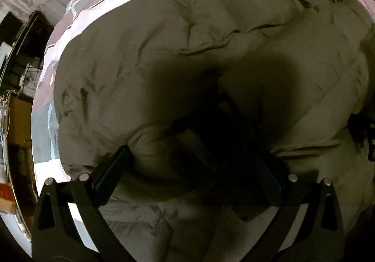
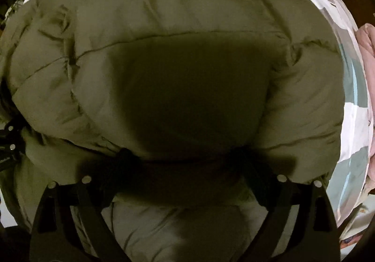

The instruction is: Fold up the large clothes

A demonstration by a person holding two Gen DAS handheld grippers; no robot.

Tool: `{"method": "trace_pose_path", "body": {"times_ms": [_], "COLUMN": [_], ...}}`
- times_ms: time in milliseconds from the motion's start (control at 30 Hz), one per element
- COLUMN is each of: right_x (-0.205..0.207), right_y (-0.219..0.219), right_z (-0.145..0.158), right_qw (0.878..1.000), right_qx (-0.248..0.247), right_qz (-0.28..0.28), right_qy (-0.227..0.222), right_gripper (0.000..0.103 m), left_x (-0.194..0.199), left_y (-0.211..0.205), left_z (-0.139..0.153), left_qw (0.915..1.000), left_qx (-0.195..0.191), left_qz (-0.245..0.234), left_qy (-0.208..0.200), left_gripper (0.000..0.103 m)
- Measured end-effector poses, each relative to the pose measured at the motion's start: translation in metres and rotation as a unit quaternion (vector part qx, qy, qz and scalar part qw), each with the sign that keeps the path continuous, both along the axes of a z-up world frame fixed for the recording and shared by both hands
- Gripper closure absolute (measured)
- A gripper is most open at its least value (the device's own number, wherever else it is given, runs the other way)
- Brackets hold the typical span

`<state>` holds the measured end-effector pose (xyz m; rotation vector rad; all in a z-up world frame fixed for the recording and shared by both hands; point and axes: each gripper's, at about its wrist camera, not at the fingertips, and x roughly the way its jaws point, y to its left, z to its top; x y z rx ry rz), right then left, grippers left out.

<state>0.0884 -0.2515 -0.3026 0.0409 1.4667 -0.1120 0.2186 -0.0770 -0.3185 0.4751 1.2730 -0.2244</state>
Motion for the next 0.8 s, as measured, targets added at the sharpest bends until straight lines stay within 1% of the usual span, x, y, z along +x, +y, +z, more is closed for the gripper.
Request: {"method": "trace_pose_path", "body": {"times_ms": [67,100,133,167,200,267,300,333,367,400,433,467,533,567,633,733,800], "right_x": [0.000,-0.001,-0.001,0.000,0.002,0.010,0.015,0.021,0.021,0.025,0.028,0.033,0.030,0.028,0.023,-0.007,-0.031], "right_y": [-0.008,-0.018,-0.025,-0.034,-0.041,-0.055,-0.061,-0.066,-0.064,-0.067,-0.062,-0.055,-0.045,-0.042,-0.045,-0.070,-0.093], "right_z": [0.011,0.027,0.037,0.048,0.055,0.061,0.060,0.053,0.042,0.027,0.012,0.001,-0.006,-0.004,0.006,0.036,0.049], "right_qw": [1.000,0.998,0.996,0.992,0.990,0.985,0.985,0.987,0.989,0.991,0.992,0.994,0.996,0.997,0.997,0.992,0.990], "right_qx": [0.025,0.047,0.055,0.062,0.064,0.058,0.053,0.044,0.037,0.033,0.031,0.024,0.005,-0.002,0.013,0.066,0.078], "right_qz": [-0.010,-0.026,-0.038,-0.052,-0.063,-0.082,-0.085,-0.088,-0.089,-0.091,-0.089,-0.081,-0.059,-0.047,-0.045,-0.069,-0.090], "right_qy": [-0.010,-0.040,-0.064,-0.093,-0.112,-0.138,-0.138,-0.127,-0.116,-0.095,-0.081,-0.070,-0.066,-0.065,-0.067,-0.079,-0.079], "right_gripper": [0.010,0.010,0.010,0.010,0.010,0.010,0.010,0.010,0.010,0.010,0.010,0.009,0.009,0.009,0.009,0.009,0.009], "left_x": [-0.003,-0.005,-0.006,-0.005,-0.003,0.001,0.005,0.009,0.010,0.013,0.013,0.014,0.013,0.013,0.007,-0.010,-0.022], "left_y": [0.003,0.005,0.009,0.013,0.018,0.026,0.029,0.033,0.034,0.036,0.037,0.038,0.037,0.035,0.037,0.052,0.071], "left_z": [0.016,0.022,0.030,0.033,0.033,0.027,0.022,0.014,0.010,0.005,0.000,-0.001,-0.001,0.000,0.012,0.035,0.040], "left_qw": [0.9996,0.9993,0.9988,0.9987,0.9988,0.9989,0.9989,0.9986,0.9983,0.9979,0.9972,0.9969,0.9971,0.9976,0.9990,0.9997,0.9997], "left_qx": [-0.002,-0.005,-0.011,-0.016,-0.023,-0.033,-0.035,-0.031,-0.029,-0.031,-0.037,-0.040,-0.037,-0.032,-0.020,-0.006,-0.006], "left_qz": [-0.013,-0.016,-0.016,-0.011,0.001,0.020,0.030,0.044,0.050,0.055,0.060,0.061,0.060,0.055,0.039,0.011,0.014], "left_qy": [-0.024,-0.034,-0.044,-0.047,-0.043,-0.025,-0.014,0.001,0.008,0.017,0.025,0.028,0.029,0.028,0.010,-0.022,-0.019], "left_gripper": [0.002,0.002,0.002,0.002,0.002,0.002,0.002,0.002,0.002,0.002,0.002,0.002,0.002,0.002,0.002,0.002,0.002]}}
